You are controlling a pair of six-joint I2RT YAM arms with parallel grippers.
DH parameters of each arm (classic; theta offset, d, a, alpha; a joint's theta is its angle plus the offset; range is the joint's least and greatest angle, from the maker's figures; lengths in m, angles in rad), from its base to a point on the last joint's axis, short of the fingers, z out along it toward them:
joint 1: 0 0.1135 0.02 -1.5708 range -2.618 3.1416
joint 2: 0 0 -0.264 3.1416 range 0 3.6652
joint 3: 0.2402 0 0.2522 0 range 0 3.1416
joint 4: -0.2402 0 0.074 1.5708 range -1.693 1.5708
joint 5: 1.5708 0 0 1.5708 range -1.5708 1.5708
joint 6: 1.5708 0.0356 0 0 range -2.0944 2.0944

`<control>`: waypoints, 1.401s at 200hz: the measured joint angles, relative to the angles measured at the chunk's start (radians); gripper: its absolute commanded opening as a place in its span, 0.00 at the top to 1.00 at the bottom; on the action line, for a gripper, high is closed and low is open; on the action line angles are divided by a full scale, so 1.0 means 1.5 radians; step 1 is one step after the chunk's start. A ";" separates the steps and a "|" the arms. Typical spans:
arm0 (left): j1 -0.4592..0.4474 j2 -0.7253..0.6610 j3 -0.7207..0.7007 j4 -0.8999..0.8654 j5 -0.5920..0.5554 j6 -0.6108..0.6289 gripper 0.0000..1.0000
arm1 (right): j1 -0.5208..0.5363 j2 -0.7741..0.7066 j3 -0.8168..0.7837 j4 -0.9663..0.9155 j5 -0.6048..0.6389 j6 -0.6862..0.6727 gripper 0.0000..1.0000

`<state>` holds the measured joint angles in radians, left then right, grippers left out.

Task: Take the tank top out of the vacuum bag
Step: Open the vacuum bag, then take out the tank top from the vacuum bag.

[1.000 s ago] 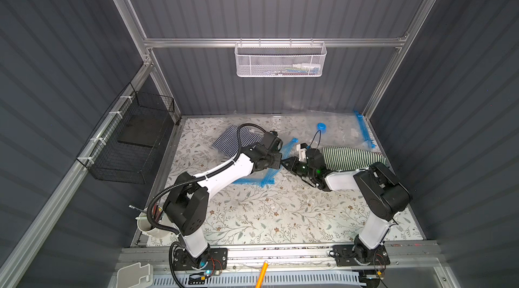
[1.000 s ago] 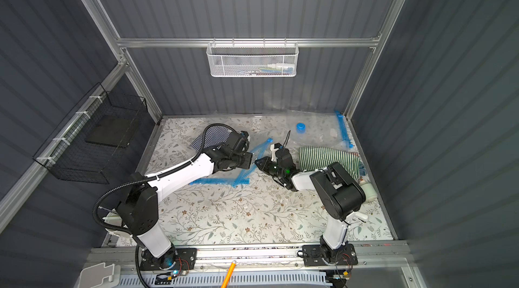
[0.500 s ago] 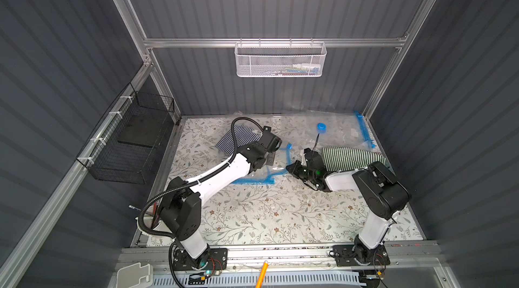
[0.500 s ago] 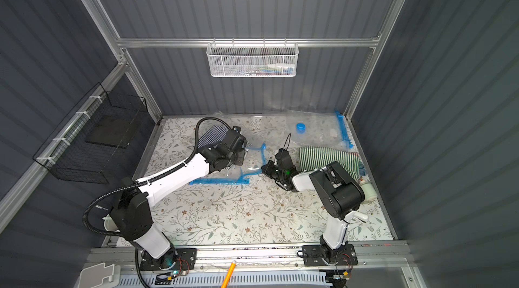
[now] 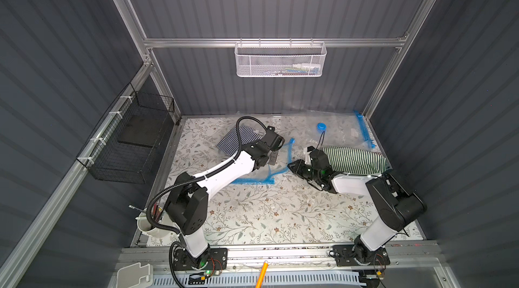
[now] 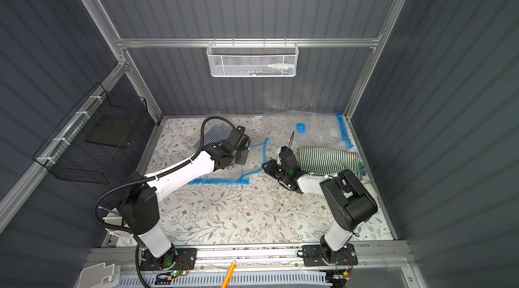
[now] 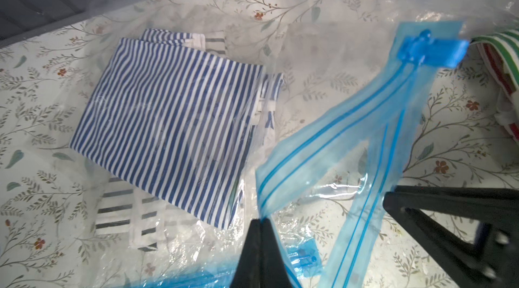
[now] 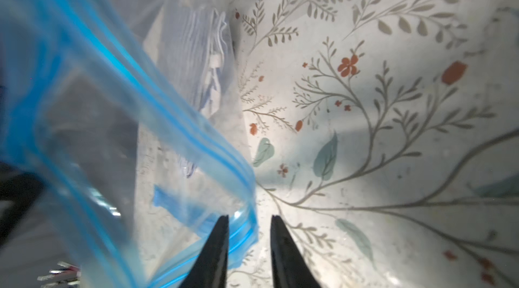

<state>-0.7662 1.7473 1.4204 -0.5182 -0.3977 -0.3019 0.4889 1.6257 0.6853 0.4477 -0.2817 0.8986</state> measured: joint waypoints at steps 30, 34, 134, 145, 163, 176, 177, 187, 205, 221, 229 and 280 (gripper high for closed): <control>0.000 0.004 0.001 0.002 0.013 -0.002 1.00 | 0.000 -0.065 0.001 -0.048 0.000 -0.013 0.64; 0.000 0.004 0.001 0.003 0.014 -0.003 1.00 | 0.000 -0.070 0.001 -0.053 0.000 -0.014 0.64; 0.000 0.004 0.001 0.007 0.040 -0.014 1.00 | 0.017 -0.021 0.051 -0.049 -0.065 -0.006 0.66; 0.000 0.004 0.001 0.007 0.042 -0.014 1.00 | 0.020 -0.009 0.061 -0.046 -0.065 -0.005 0.66; 0.000 0.004 0.002 0.007 0.047 -0.016 1.00 | 0.022 0.013 0.081 -0.034 -0.065 -0.004 0.67; 0.000 0.004 0.003 0.007 0.049 -0.016 1.00 | 0.022 0.033 0.093 -0.019 -0.064 0.000 0.67; 0.000 0.004 0.003 0.007 0.049 -0.016 1.00 | 0.022 0.034 0.093 -0.018 -0.065 0.000 0.67; 0.000 0.004 0.005 0.006 0.050 -0.016 1.00 | 0.023 0.048 0.101 -0.009 -0.064 0.005 0.68; 0.000 0.004 0.011 0.006 0.052 -0.016 1.00 | 0.024 0.071 0.111 0.005 -0.062 0.012 0.69; 0.000 0.004 0.019 0.006 0.052 -0.016 1.00 | 0.027 0.087 0.112 0.017 -0.057 0.017 0.71; 0.000 0.004 0.022 0.006 0.052 -0.016 1.00 | 0.029 0.092 0.112 0.022 -0.055 0.020 0.71; 0.000 0.007 0.056 0.004 0.054 -0.016 1.00 | 0.061 0.129 0.127 0.046 -0.028 0.022 0.72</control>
<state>-0.7662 1.7573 1.5040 -0.5117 -0.3161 -0.3256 0.5797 1.8198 0.8753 0.5171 -0.3244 0.9321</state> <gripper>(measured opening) 0.044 0.283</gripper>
